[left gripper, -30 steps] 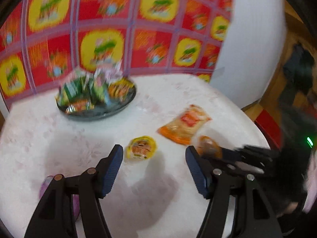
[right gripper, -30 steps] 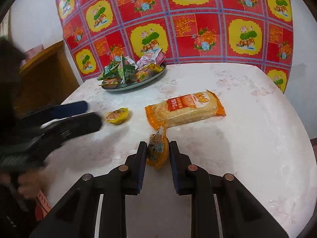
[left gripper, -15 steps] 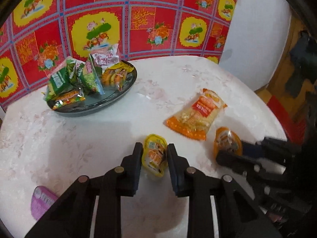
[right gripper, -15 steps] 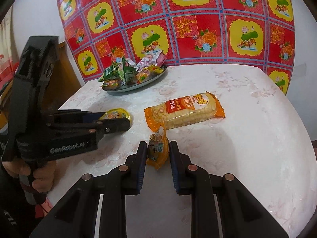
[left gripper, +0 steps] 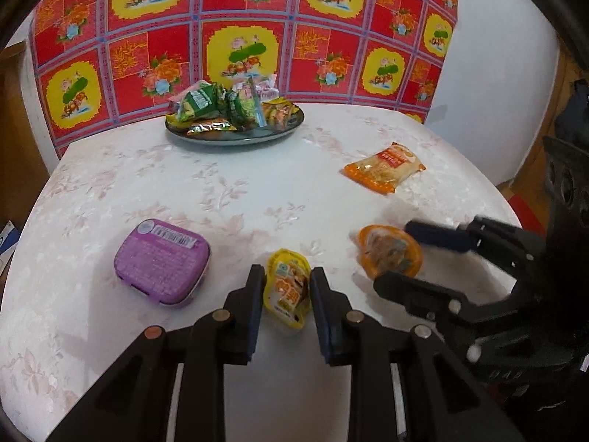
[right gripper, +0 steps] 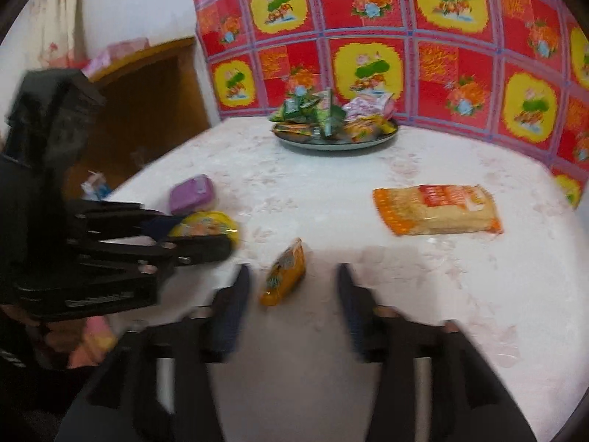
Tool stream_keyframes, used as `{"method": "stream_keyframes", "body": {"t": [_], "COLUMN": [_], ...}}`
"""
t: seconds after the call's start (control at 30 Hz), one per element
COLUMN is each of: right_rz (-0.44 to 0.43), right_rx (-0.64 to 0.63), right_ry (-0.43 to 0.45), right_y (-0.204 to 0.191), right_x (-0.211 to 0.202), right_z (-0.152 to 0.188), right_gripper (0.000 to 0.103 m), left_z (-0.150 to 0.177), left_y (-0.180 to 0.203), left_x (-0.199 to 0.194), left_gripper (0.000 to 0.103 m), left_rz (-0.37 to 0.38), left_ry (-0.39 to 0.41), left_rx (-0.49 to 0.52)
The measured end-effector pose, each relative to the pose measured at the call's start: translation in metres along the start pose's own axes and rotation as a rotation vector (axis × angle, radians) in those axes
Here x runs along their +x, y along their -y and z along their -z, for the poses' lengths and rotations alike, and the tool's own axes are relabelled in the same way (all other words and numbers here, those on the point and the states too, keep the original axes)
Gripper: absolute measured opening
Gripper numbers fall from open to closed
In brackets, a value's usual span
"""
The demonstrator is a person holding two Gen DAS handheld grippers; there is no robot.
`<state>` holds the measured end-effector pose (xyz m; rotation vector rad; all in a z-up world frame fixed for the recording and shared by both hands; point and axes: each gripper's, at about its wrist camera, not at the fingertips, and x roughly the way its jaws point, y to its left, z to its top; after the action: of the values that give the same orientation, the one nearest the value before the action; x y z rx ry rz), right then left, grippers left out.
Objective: Organize snacks
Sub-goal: 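Carry both jelly cups up to the plate with both grippers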
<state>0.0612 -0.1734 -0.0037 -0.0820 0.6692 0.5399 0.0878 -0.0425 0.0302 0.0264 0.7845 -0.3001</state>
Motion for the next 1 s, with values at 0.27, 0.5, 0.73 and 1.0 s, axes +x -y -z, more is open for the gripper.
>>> {"method": "stream_keyframes", "body": {"t": [0.27, 0.5, 0.73, 1.0], "right_rz": [0.103, 0.045, 0.102, 0.031], "right_rx": [-0.107, -0.018, -0.059, -0.053], "right_ry": [0.067, 0.008, 0.009, 0.032], "right_y": [-0.018, -0.010, -0.012, -0.010], "right_x": [-0.011, 0.011, 0.015, 0.004], "right_z": [0.004, -0.003, -0.004, -0.011], "right_gripper": [0.069, 0.062, 0.034, 0.024], "left_z": [0.002, 0.003, 0.004, -0.001], "left_y": [-0.001, -0.004, -0.003, -0.007], "left_x": [0.001, 0.001, 0.003, -0.003], "left_gripper": [0.026, 0.026, 0.026, 0.024], "left_rz": [0.006, 0.029, 0.028, 0.058], "left_ry": [0.032, 0.040, 0.055, 0.056], "left_rx": [0.018, 0.006, 0.016, -0.006]}}
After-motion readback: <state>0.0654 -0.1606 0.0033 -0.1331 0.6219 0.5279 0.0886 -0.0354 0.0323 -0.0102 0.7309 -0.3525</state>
